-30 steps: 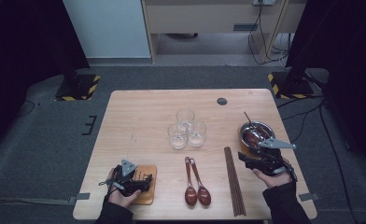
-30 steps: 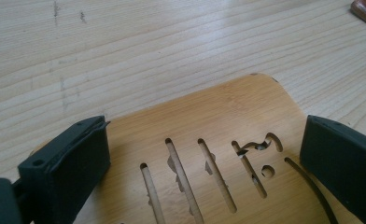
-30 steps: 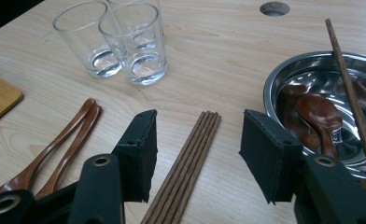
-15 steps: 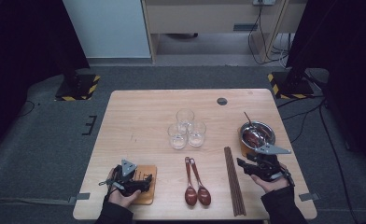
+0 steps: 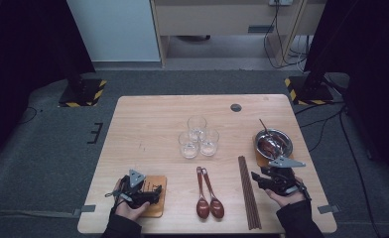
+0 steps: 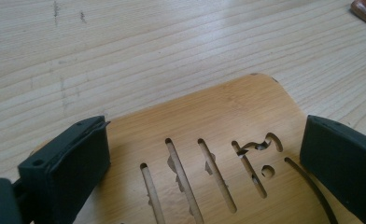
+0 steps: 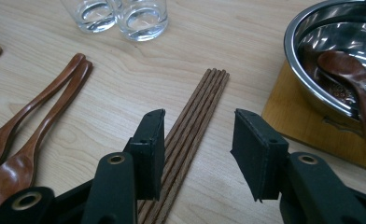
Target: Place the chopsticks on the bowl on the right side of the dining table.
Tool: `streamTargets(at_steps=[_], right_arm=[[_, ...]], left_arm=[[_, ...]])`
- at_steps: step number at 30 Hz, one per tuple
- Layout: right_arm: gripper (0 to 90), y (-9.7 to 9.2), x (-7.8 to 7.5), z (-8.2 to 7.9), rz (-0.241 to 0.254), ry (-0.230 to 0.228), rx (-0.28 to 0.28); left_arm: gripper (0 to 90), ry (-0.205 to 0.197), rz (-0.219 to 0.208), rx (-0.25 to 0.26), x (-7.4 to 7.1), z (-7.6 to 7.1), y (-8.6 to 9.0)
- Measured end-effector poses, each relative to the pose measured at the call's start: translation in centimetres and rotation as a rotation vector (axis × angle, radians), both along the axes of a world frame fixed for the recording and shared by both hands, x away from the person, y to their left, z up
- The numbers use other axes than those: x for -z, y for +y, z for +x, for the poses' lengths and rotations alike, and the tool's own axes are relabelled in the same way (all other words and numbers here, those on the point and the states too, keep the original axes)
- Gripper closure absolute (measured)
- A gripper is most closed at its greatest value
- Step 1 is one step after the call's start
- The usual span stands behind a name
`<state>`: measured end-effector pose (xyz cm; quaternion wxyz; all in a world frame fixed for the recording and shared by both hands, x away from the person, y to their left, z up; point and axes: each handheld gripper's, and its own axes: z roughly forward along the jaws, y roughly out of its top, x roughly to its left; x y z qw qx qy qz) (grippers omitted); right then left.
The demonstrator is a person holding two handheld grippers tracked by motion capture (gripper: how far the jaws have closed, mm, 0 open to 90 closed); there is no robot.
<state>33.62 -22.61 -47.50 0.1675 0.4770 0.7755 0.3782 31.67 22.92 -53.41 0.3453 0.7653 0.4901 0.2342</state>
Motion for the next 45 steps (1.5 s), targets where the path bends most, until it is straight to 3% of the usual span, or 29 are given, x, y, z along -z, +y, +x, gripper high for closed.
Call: streamTargets(at_steps=[18,45], right_arm=[[56.2,0.5,2.3,0.5,-0.055,0.059,-0.008],[66.9,1.3,3.8,0.7,-0.104,0.128,-0.031]], left_arm=[[0.7,0.000,0.000,0.000,0.0,0.0,0.0],[0.7,0.000,0.000,0.000,0.0,0.0,0.0]])
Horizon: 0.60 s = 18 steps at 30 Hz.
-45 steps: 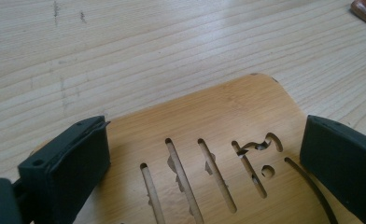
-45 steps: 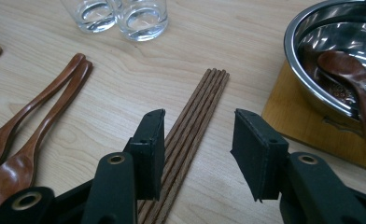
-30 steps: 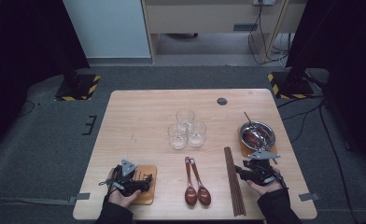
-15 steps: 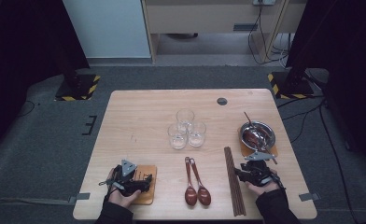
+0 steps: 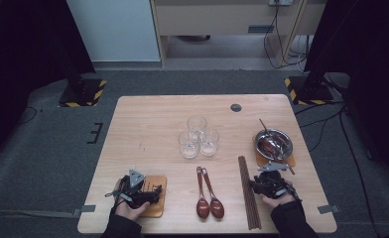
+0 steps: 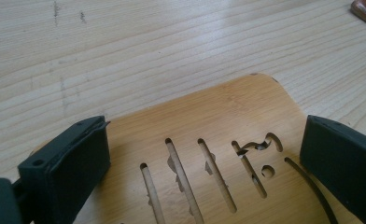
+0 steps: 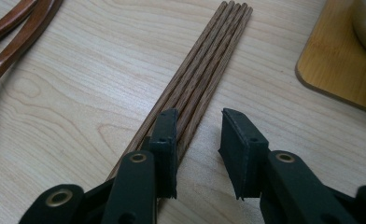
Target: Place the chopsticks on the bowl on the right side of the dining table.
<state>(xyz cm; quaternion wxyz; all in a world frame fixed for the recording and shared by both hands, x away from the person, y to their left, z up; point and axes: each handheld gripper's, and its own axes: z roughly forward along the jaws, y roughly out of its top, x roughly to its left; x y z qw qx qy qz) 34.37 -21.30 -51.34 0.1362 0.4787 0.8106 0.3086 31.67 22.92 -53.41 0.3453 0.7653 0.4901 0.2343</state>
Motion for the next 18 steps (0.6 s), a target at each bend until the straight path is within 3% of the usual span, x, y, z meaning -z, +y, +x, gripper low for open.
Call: streamTargets(at_steps=[18], right_arm=[[72.4,-0.04,0.20,0.10,-0.008,0.015,-0.003]], left_arm=[[0.7,0.000,0.000,0.000,0.00,0.00,0.00]])
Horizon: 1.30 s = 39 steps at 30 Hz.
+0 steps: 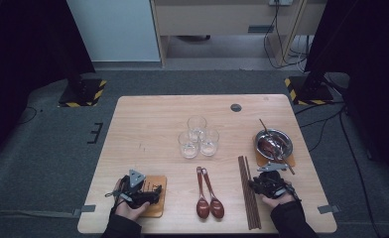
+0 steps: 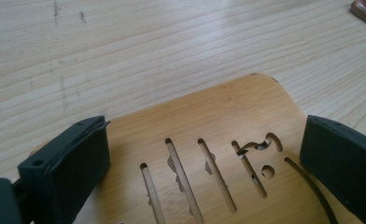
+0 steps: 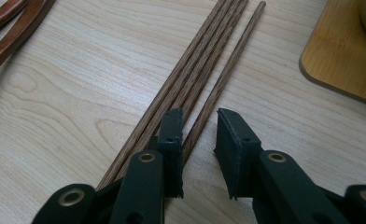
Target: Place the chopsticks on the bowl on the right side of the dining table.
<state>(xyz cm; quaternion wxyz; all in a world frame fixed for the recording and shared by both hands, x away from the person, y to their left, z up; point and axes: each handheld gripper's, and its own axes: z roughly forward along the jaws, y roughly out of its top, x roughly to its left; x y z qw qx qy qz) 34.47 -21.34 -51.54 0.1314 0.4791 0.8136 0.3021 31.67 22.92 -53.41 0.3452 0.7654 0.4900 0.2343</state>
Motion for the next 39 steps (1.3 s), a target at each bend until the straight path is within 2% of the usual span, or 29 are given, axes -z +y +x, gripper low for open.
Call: streamTargets(at_steps=[9,16,21,31,39], right_arm=[[78.4,-0.7,0.0,0.1,-0.013,0.024,0.027],[81.3,-1.2,-0.2,0.2,-0.013,0.023,0.042],[82.1,-1.5,-0.2,0.3,-0.013,0.031,0.059],[81.1,-1.7,-0.2,0.4,-0.022,0.034,0.061],[83.6,-1.9,-0.3,0.4,-0.027,0.032,0.062]], left_arm=[[0.7,0.000,0.000,0.000,0.0,0.0,0.0],[0.7,0.000,0.000,0.000,0.0,0.0,0.0],[0.7,0.000,0.000,0.000,0.0,0.0,0.0],[0.7,0.000,0.000,0.000,0.0,0.0,0.0],[0.7,0.000,0.000,0.000,0.0,0.0,0.0]])
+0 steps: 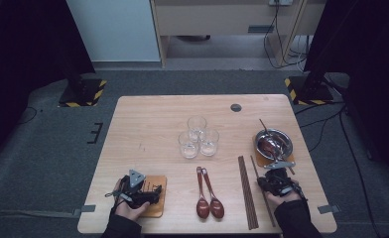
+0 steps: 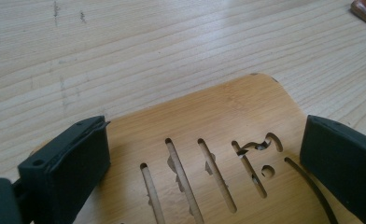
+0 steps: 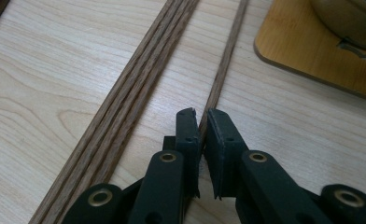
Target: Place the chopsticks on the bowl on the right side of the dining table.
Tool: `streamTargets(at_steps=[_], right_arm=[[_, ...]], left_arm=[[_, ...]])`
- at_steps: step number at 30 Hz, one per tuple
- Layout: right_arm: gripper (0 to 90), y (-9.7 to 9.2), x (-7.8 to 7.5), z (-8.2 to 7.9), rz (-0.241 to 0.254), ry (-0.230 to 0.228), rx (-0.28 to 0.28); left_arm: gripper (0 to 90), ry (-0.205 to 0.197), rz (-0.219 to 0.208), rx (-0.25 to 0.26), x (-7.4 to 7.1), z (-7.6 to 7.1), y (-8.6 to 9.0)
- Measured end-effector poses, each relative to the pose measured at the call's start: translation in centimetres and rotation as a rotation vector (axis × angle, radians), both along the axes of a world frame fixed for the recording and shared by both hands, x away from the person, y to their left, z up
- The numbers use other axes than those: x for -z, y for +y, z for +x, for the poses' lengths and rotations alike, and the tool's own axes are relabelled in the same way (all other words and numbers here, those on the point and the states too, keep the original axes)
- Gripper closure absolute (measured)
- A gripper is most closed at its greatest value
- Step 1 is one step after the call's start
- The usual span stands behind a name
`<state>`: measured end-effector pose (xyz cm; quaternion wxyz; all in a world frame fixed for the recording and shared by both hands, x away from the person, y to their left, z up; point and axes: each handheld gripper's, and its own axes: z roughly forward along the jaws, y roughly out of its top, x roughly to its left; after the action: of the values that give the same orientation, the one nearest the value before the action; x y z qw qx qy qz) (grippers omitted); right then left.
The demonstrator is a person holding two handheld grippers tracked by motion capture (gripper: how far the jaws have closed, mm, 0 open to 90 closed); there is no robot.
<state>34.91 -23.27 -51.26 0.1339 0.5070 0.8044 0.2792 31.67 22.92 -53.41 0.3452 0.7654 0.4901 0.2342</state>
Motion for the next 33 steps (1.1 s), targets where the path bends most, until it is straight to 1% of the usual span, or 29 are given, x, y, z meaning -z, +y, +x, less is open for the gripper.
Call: streamTargets(at_steps=[15,19,21,25,31,33], right_arm=[[84.3,-0.37,-0.14,0.12,0.007,0.023,-0.004],[84.3,-0.44,-0.07,0.11,0.009,0.015,-0.001],[84.1,-0.40,0.06,0.11,0.008,0.020,-0.003],[84.6,-0.33,0.02,0.17,0.002,0.016,-0.005],[84.9,-0.25,0.01,0.67,0.004,0.009,0.003],[84.9,-0.22,0.04,0.93,0.002,-0.001,0.005]], left_arm=[[0.7,0.000,0.000,0.000,0.00,0.00,0.00],[0.7,0.000,0.000,0.000,0.00,0.00,0.00],[0.7,0.000,0.000,0.000,0.00,0.00,0.00],[0.7,0.000,0.000,0.000,0.00,0.00,0.00],[0.7,0.000,0.000,0.000,0.00,0.00,0.00],[0.7,0.000,0.000,0.000,0.00,0.00,0.00]])
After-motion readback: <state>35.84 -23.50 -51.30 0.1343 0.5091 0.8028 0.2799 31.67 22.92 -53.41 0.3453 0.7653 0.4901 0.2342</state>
